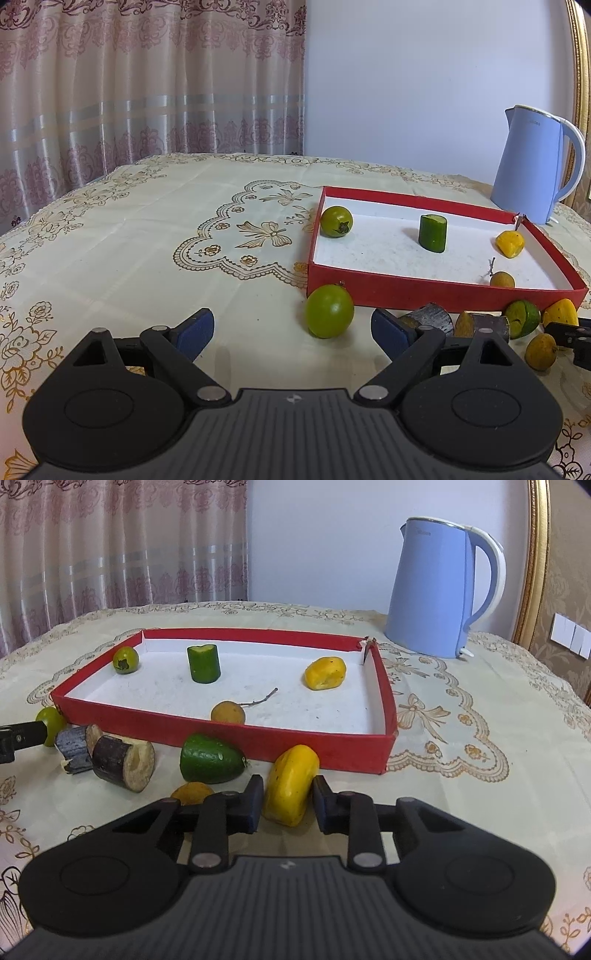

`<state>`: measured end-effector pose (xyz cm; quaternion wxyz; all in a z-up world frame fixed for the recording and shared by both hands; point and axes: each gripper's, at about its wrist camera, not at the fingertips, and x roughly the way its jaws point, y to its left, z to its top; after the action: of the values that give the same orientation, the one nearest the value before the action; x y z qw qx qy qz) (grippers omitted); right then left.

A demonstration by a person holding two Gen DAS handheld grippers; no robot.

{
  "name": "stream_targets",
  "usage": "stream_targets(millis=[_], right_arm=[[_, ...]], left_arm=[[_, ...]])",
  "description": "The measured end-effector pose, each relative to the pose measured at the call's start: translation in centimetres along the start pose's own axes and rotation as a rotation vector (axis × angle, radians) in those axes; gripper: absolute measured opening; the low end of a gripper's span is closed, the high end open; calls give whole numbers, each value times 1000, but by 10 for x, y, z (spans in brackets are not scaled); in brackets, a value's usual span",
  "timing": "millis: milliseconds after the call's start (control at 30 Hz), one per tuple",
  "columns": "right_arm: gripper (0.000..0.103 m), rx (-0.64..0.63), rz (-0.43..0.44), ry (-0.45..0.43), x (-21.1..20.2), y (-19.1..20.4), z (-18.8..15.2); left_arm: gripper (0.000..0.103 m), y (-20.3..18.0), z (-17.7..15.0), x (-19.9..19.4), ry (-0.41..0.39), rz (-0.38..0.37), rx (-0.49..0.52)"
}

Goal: Organize fruits
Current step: 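Lift the yellow pepper piece with the right gripper while the left gripper approaches the green tomato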

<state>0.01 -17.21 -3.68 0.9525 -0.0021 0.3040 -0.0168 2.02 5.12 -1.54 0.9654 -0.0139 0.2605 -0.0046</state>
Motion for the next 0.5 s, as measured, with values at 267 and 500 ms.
stream_targets(millis=[267, 500], right_arm=[[24, -2, 9, -16, -9, 0, -1], [23, -1, 23, -41, -19, -2, 1]], left_arm=[[93, 0, 0, 0, -1, -9, -5], [93, 6, 4, 7, 37, -38, -33]])
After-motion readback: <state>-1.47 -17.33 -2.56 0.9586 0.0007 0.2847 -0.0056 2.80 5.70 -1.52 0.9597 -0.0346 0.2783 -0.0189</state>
